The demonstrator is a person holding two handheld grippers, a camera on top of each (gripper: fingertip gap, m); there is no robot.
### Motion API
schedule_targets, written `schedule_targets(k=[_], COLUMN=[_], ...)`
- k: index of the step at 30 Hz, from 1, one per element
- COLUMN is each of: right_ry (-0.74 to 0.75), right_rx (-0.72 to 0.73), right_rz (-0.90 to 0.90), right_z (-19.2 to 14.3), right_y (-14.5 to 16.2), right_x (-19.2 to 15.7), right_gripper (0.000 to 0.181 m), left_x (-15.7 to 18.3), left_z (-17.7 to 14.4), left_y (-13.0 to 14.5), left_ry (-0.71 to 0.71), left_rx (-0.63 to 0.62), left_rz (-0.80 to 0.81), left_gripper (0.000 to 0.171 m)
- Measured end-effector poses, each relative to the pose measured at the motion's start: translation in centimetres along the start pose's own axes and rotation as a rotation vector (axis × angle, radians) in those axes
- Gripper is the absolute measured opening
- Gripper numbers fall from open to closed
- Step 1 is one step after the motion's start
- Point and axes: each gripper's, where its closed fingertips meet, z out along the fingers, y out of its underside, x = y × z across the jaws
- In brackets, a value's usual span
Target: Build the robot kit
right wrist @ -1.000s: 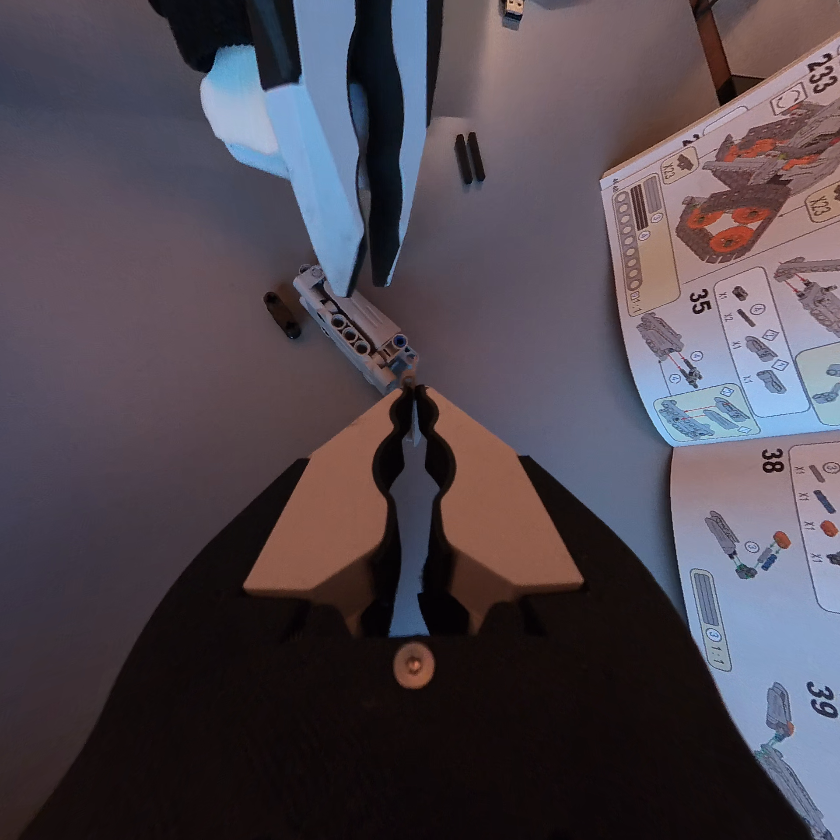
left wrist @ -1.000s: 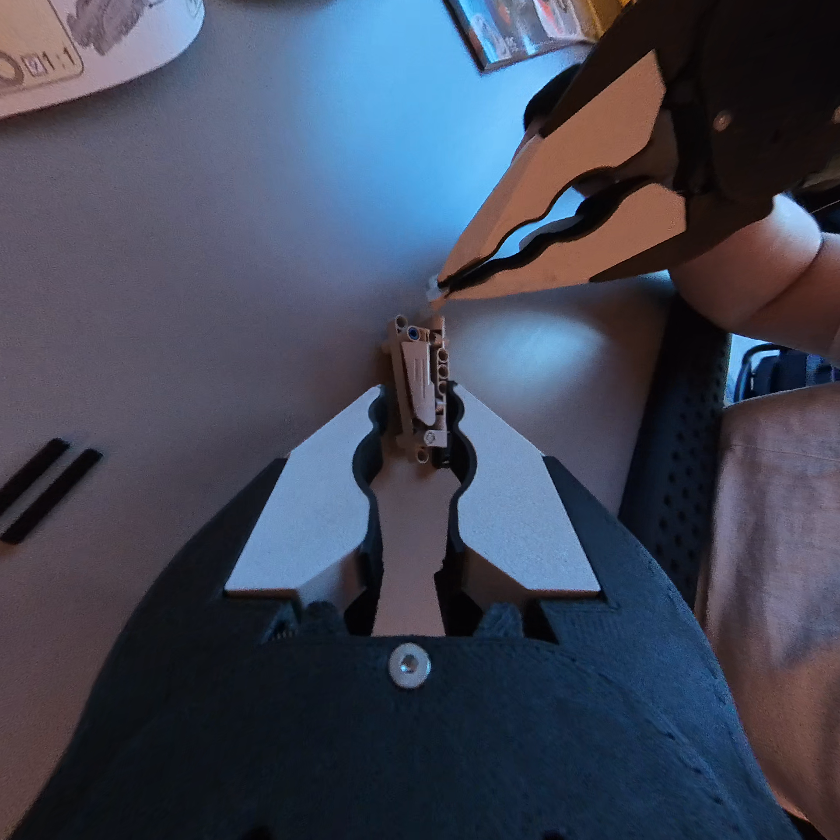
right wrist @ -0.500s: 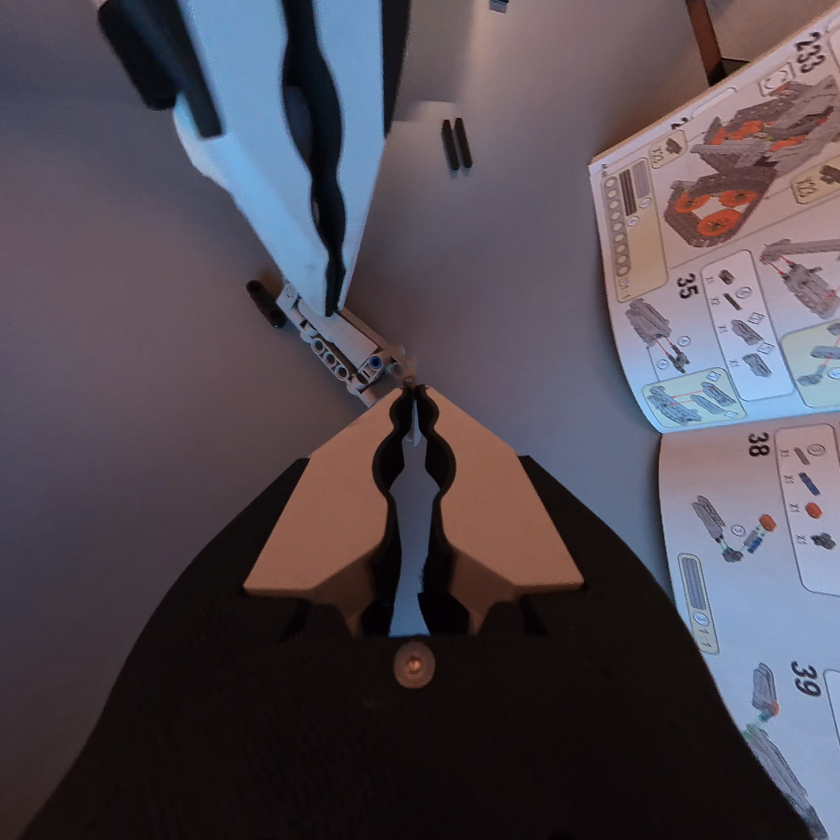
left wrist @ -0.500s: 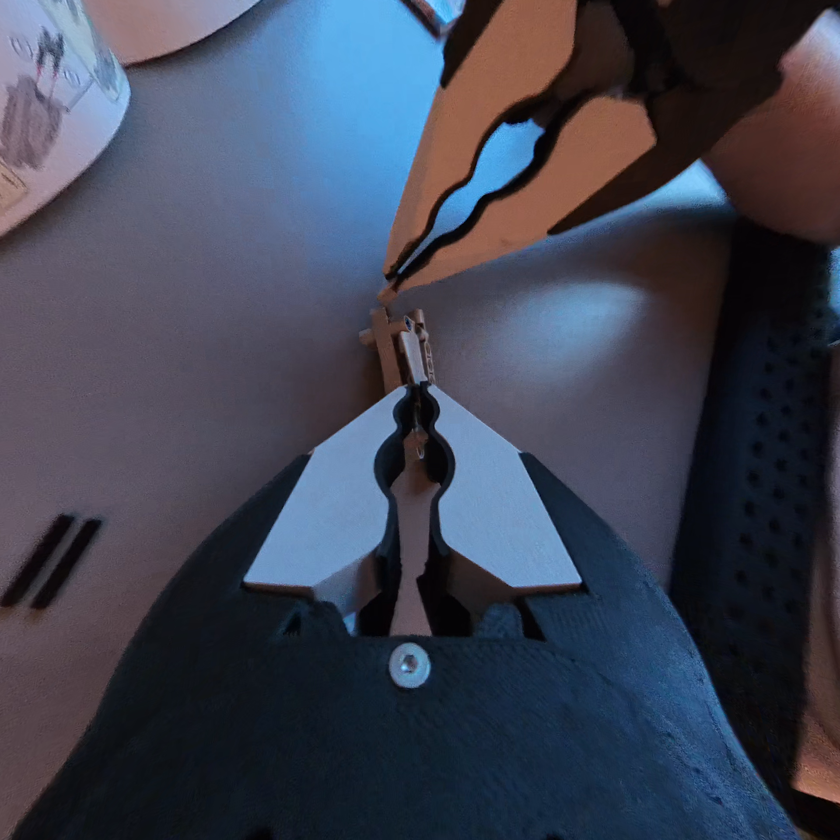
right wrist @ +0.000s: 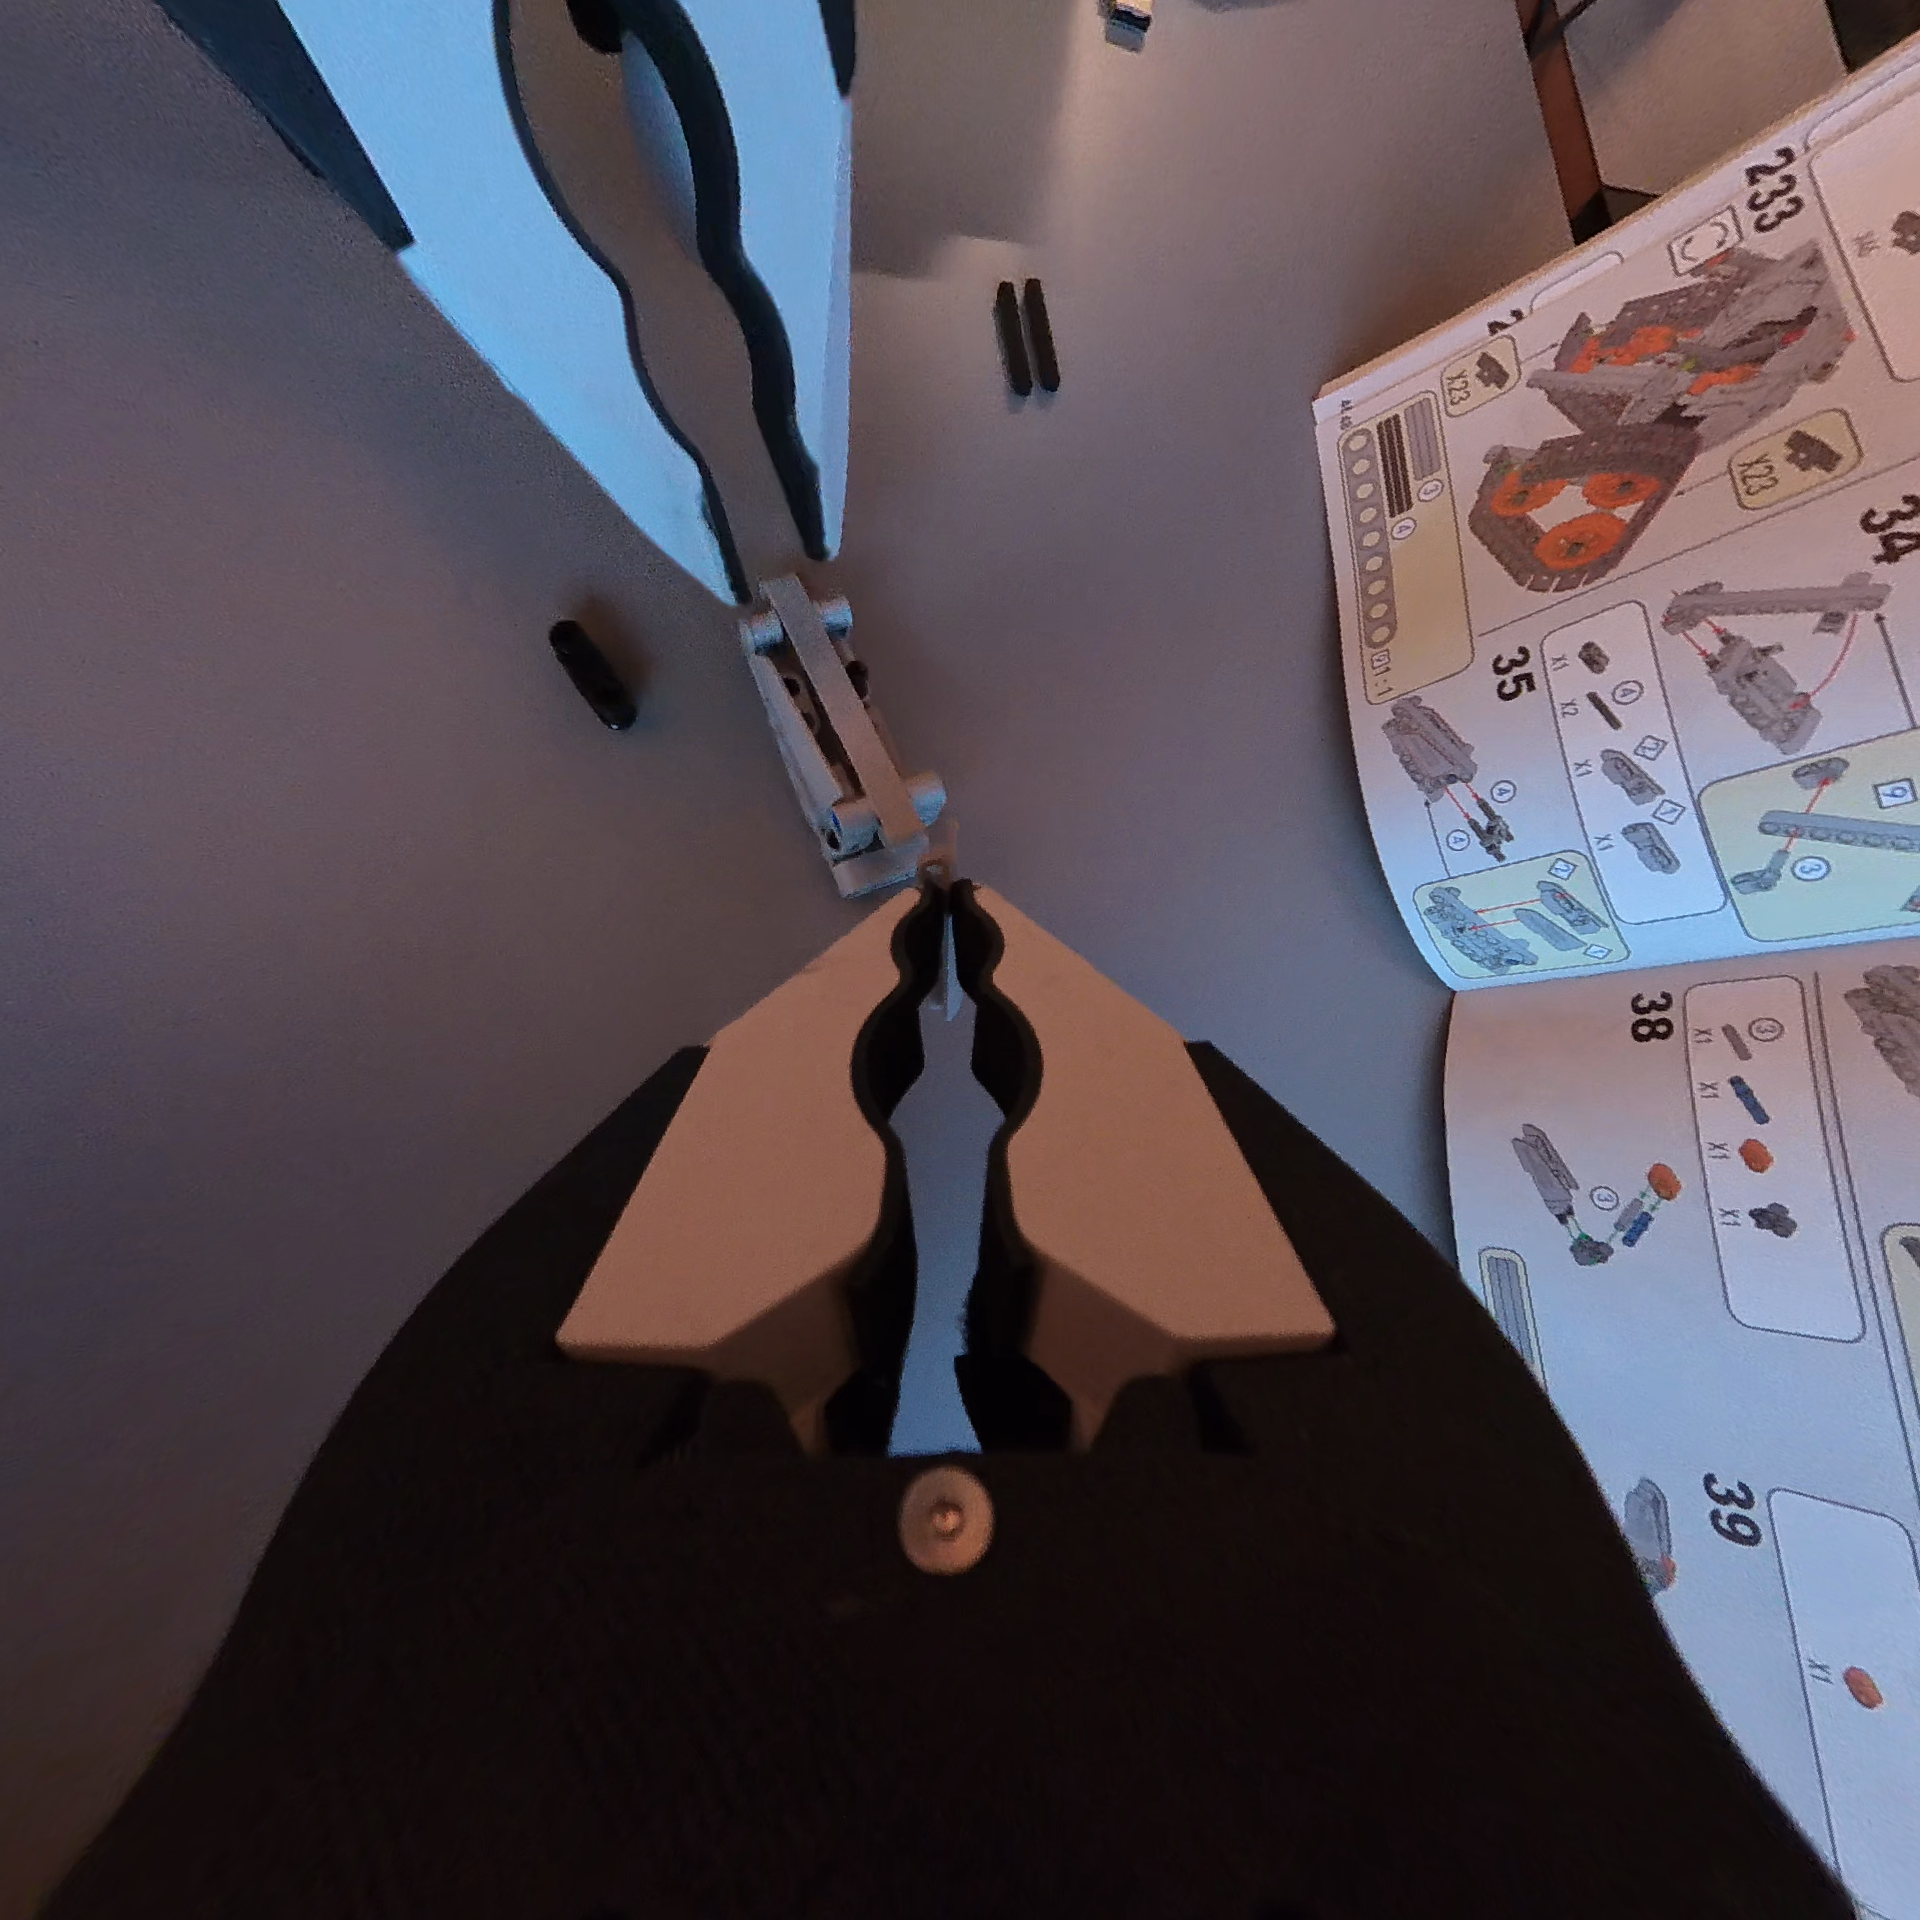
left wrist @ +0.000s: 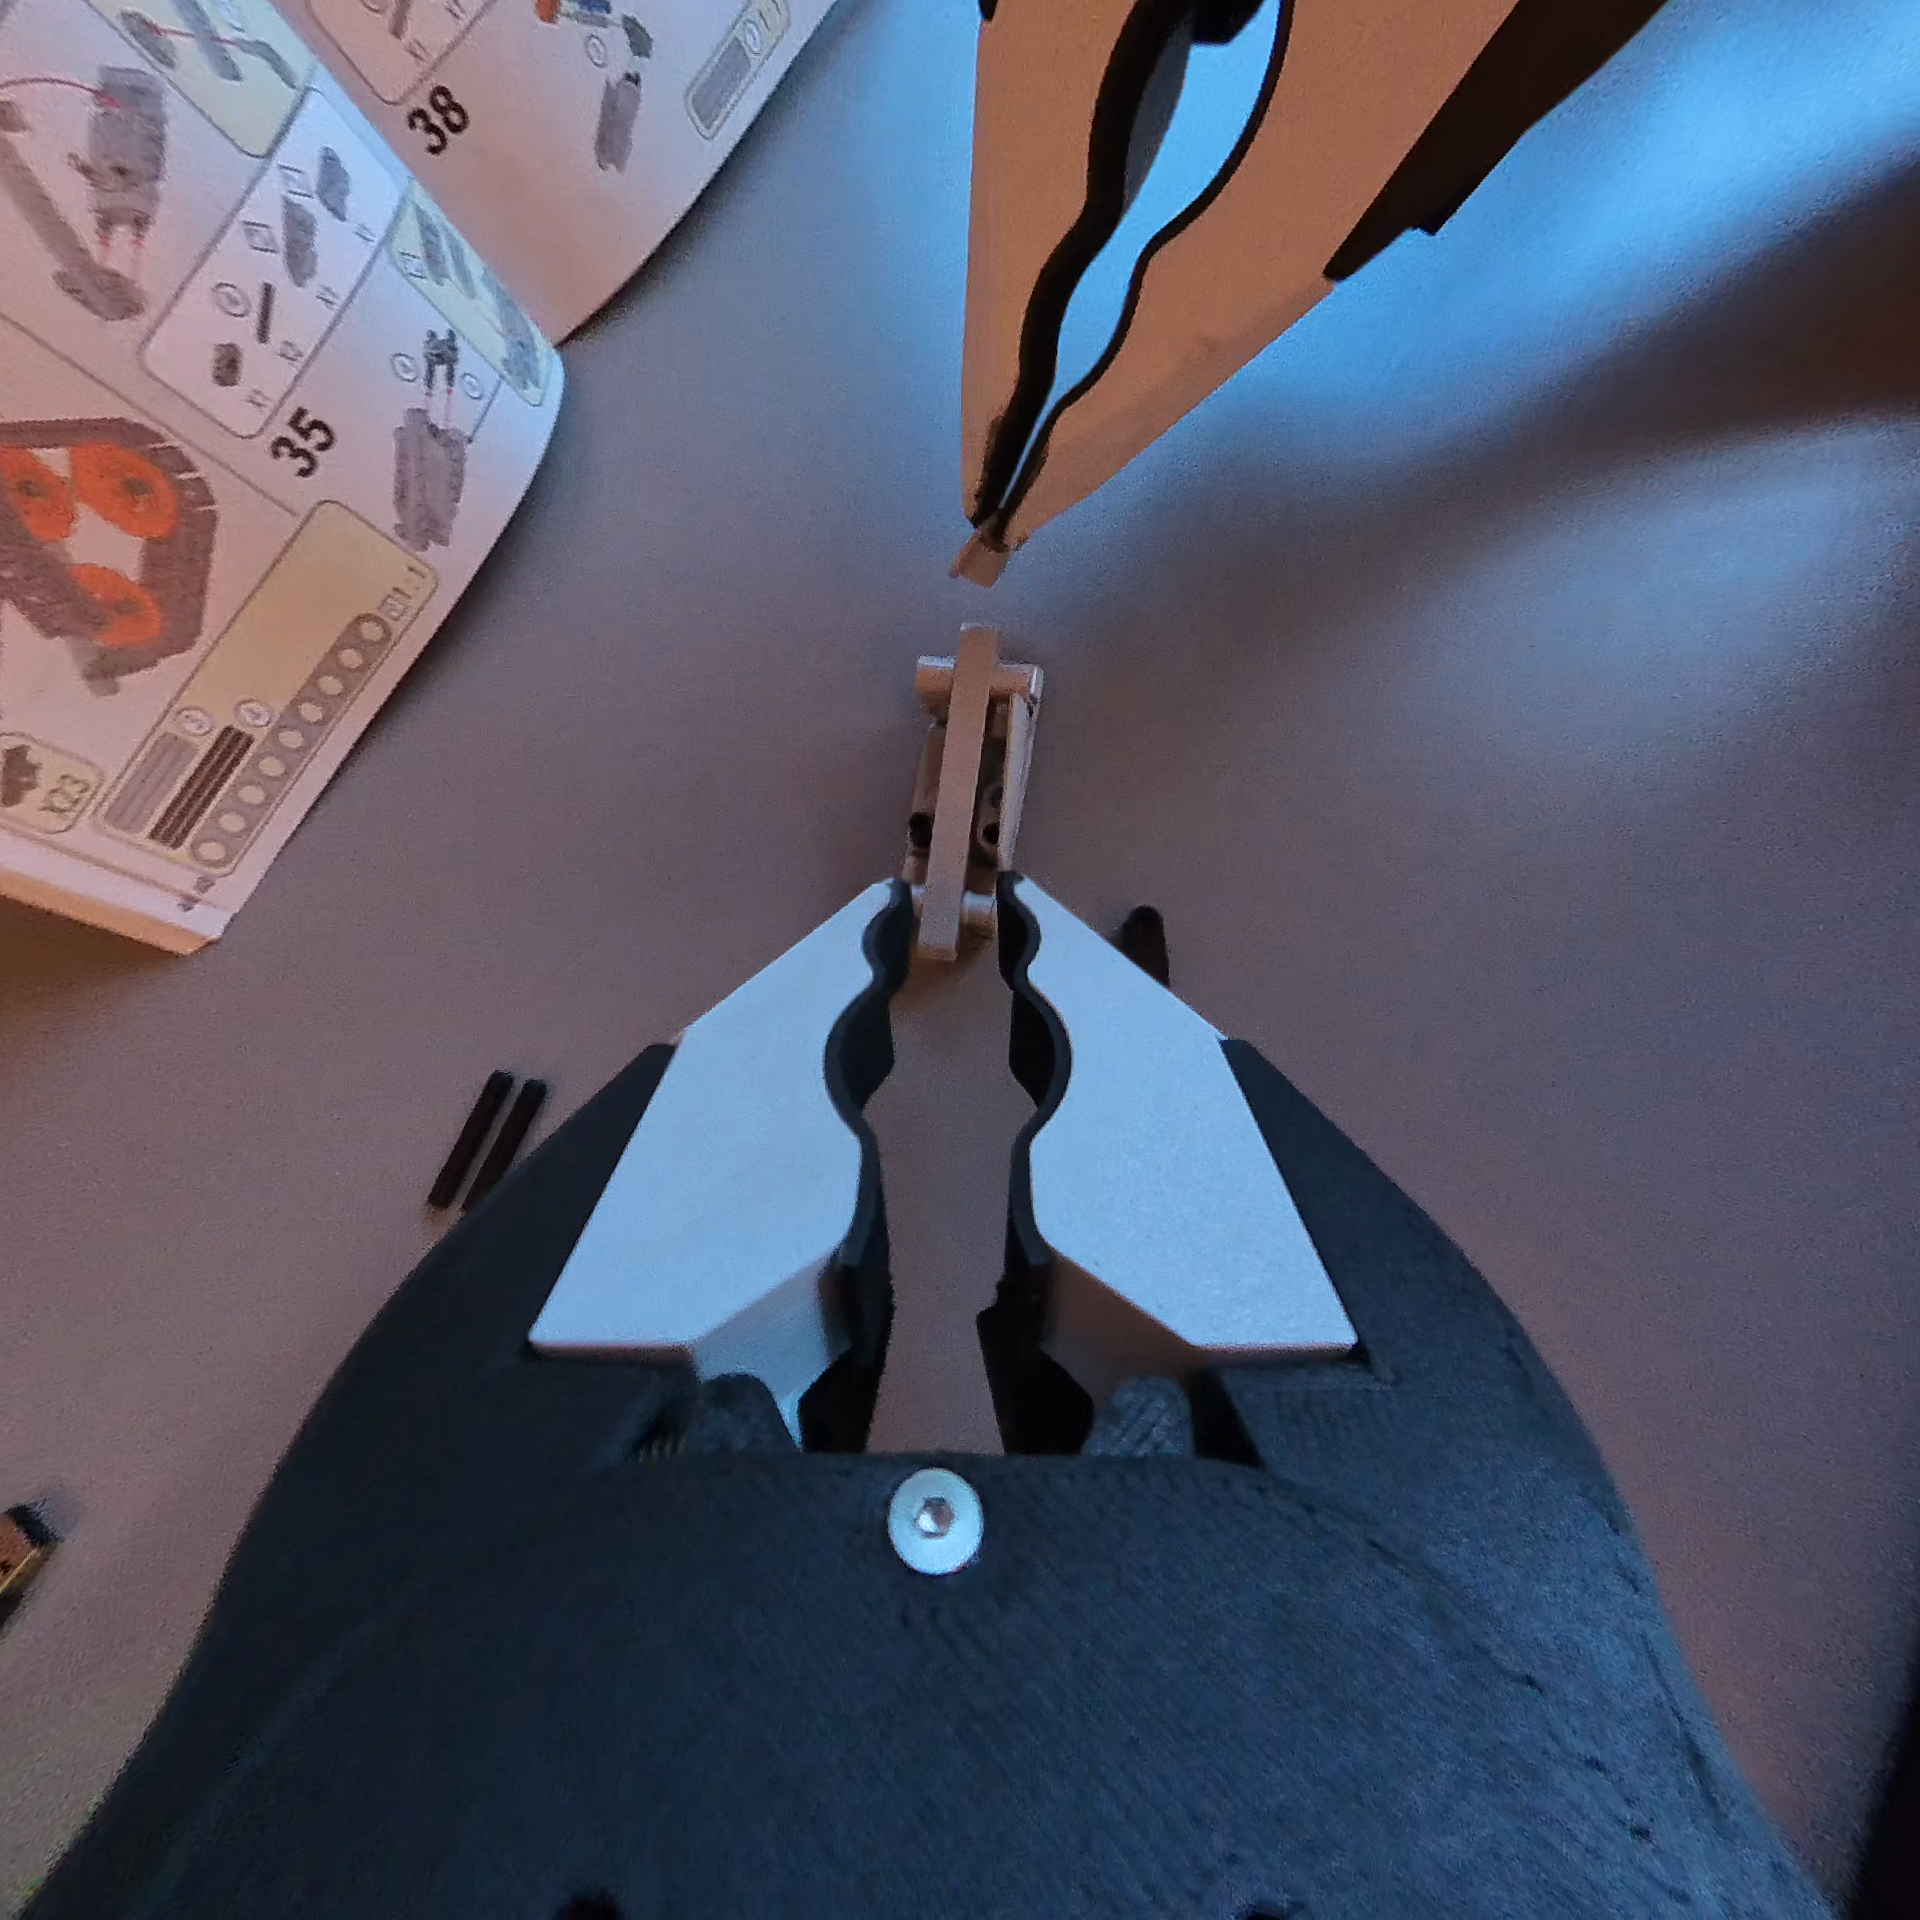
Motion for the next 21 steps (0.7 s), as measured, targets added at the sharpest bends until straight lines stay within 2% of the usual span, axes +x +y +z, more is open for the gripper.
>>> schedule_targets(k=[3,7,13,15,17,19,21], right_ry=[-0.038,-0.116,-0.211,-0.236,-0.225,-0.202,-0.160], right_rx=[-0.018,-0.101,-0.075,-0.085,-0.038,0.080,0.137], right_rz=[-0.024,-0.058,-0.014,-0.003,-0.016,-0.053,-0.120], right_z=[0.2,0.1,0.0,-0.1,-0.3,-0.4,0.1], right_y=[0.3,1.8,1.7,1.9,0.9,-1.7,-3.6], right_x=[-0.7,-1.8,-2.9,-3.1,-2.9,-3.2,-3.5], right_gripper=[0.001,0.002,0.002,0.011,0.022,0.019,0.011], left_x=[0.0,-0.5,-0.5,-0.4,-0.4,-0.3,-0.5], left_z=[-0.3,0.4,1.6,1.9,2.0,2.3,2.4], left_y=[0.2,1.2,1.9,1.8,1.6,1.5,1.3], left_ry=[-0.021,-0.028,-0.015,0.007,0.028,0.044,0.046], left_rx=[0.015,-0.009,0.010,0.022,0.037,0.050,0.076], left_rz=[0.010,-0.019,-0.042,-0.044,-0.043,-0.034,-0.024], left_gripper=[0.017,0.030,0.037,0.037,0.038,0.039,0.032])
